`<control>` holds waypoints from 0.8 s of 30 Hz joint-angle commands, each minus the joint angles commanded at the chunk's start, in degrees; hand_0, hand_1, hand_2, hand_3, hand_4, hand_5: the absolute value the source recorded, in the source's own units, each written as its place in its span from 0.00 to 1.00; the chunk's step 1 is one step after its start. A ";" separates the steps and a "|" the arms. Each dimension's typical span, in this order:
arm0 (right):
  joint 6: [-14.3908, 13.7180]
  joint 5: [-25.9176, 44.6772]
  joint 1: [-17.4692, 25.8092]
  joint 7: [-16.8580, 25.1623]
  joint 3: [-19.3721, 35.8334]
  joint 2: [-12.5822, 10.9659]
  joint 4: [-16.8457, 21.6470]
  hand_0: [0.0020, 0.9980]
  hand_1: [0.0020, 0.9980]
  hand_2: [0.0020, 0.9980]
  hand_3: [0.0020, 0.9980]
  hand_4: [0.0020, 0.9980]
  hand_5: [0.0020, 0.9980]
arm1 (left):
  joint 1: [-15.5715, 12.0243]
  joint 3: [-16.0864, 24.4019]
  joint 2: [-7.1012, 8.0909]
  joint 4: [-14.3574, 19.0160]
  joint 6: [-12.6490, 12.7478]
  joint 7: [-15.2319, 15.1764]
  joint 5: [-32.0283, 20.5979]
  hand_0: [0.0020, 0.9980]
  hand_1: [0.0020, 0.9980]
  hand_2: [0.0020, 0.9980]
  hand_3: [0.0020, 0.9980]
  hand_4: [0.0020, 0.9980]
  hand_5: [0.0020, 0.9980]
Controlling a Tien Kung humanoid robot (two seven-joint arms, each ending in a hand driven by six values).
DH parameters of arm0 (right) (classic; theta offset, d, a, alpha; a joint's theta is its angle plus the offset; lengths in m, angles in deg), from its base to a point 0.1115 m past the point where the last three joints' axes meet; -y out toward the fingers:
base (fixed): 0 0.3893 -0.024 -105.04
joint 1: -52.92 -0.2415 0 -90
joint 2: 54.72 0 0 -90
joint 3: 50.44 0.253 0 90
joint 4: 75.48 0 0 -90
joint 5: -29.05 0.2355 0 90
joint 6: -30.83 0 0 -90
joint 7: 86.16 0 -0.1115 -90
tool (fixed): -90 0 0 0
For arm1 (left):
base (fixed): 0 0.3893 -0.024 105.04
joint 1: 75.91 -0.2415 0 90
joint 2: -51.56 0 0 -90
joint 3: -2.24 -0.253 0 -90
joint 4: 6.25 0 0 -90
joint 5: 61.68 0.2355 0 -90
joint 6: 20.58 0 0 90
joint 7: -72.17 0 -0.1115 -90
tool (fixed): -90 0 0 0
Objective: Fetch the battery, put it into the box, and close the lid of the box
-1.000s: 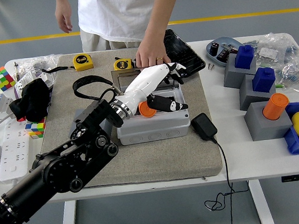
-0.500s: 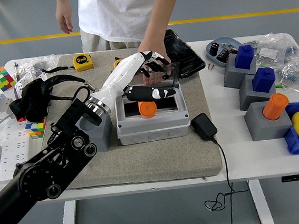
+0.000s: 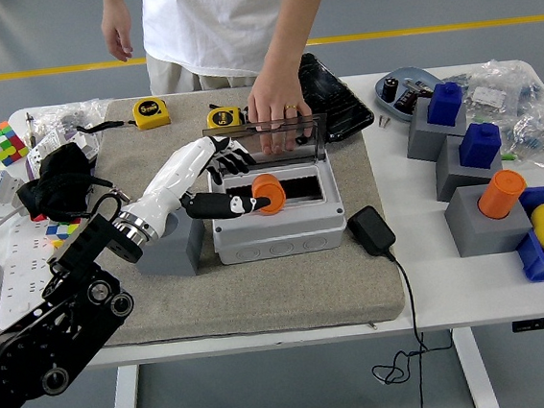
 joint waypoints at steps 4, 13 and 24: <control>0.00 0.01 -0.15 0.02 -0.14 -0.05 0.00 0.69 0.67 0.70 0.64 1.00 0.63 | -0.01 -0.94 0.31 -0.24 -0.29 0.35 -0.92 0.32 0.52 0.51 0.53 1.00 0.38; 0.06 0.11 -0.29 -0.02 -0.61 -0.08 0.00 0.69 0.67 0.70 0.64 1.00 0.63 | 1.56 -3.44 -1.76 -1.18 -0.60 0.59 -3.12 0.31 0.51 0.51 0.53 1.00 0.39; 0.15 0.19 -0.19 -0.02 -1.27 -0.16 0.00 0.69 0.67 0.70 0.64 1.00 0.63 | 4.88 -8.76 -8.31 -5.35 1.09 -3.74 -21.00 0.31 0.51 0.53 0.55 1.00 0.39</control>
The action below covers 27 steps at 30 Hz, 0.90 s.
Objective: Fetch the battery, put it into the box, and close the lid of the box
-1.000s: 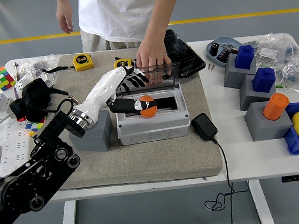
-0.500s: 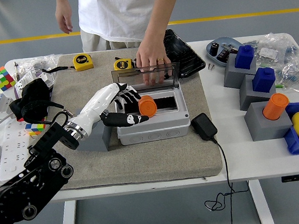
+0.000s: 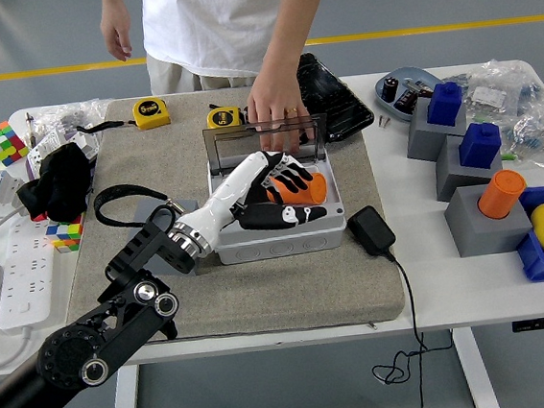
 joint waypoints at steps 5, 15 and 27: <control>-0.02 0.21 0.00 0.02 -0.06 -0.01 0.00 0.69 0.67 0.70 0.64 1.00 0.63 | 0.98 -1.08 -1.75 -1.33 0.28 -1.65 -5.79 0.31 0.51 0.53 0.55 1.00 0.39; -0.11 0.55 0.19 0.08 0.12 -0.03 0.00 0.69 0.67 0.70 0.64 1.00 0.63 | 1.48 5.01 -0.04 1.40 1.64 -1.97 2.67 0.34 0.54 0.55 0.57 1.00 0.38; -0.13 0.87 0.12 0.06 -0.07 0.05 0.00 0.69 0.67 0.70 0.64 1.00 0.63 | 3.50 14.41 -0.06 -2.66 1.46 -0.08 16.21 0.80 0.78 0.73 0.76 1.00 0.40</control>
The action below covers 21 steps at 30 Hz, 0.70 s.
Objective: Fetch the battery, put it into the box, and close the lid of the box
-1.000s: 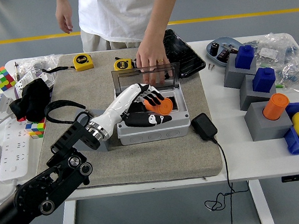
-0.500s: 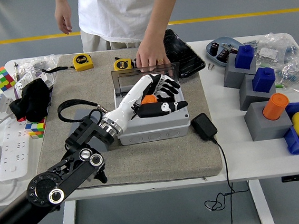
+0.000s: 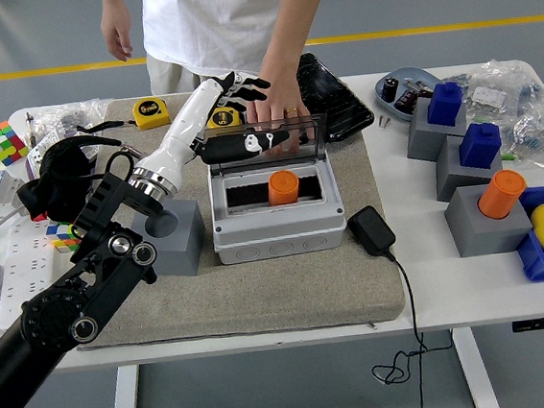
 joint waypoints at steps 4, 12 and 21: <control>-0.02 0.18 -0.12 0.03 -0.05 -0.01 0.00 0.69 0.67 0.70 0.64 1.00 0.63 | 1.01 0.95 -0.06 -2.23 -1.24 1.97 2.97 0.83 0.82 0.78 0.79 1.00 0.44; -0.05 0.43 -0.14 0.08 -0.02 -0.01 0.00 0.69 0.67 0.70 0.64 1.00 0.63 | 0.68 -0.10 0.68 -2.18 -4.12 5.98 5.01 0.79 0.80 0.76 0.78 1.00 0.45; -0.04 0.12 -0.07 0.08 0.07 -0.01 0.00 0.69 0.66 0.70 0.64 1.00 0.63 | -0.27 -1.22 1.83 1.06 -6.39 9.23 4.63 0.66 0.71 0.68 0.74 1.00 0.43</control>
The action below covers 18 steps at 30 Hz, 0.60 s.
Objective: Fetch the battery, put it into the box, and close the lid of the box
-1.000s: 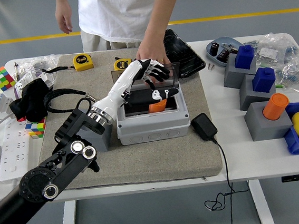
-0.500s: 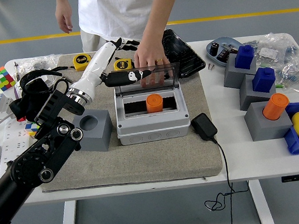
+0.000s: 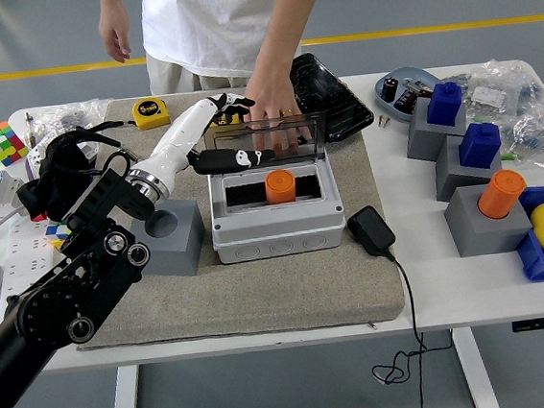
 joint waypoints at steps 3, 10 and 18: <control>-0.02 0.04 0.03 0.02 0.05 -0.01 0.00 0.69 0.66 0.70 0.64 1.00 0.63 | -0.64 -0.55 0.71 2.07 -0.64 1.01 -0.86 0.66 0.71 0.68 0.74 1.00 0.43; -0.07 0.12 0.02 0.06 0.13 0.03 0.00 0.69 0.66 0.70 0.64 1.00 0.63 | -2.19 -1.75 2.10 6.38 -1.33 2.18 -3.33 0.42 0.60 0.59 0.68 1.00 0.43; -0.08 0.00 0.10 0.06 0.27 0.06 0.00 0.69 0.66 0.70 0.64 1.00 0.63 | -4.43 -3.27 4.28 12.13 -4.35 6.25 -7.53 0.25 0.46 0.50 0.58 1.00 0.48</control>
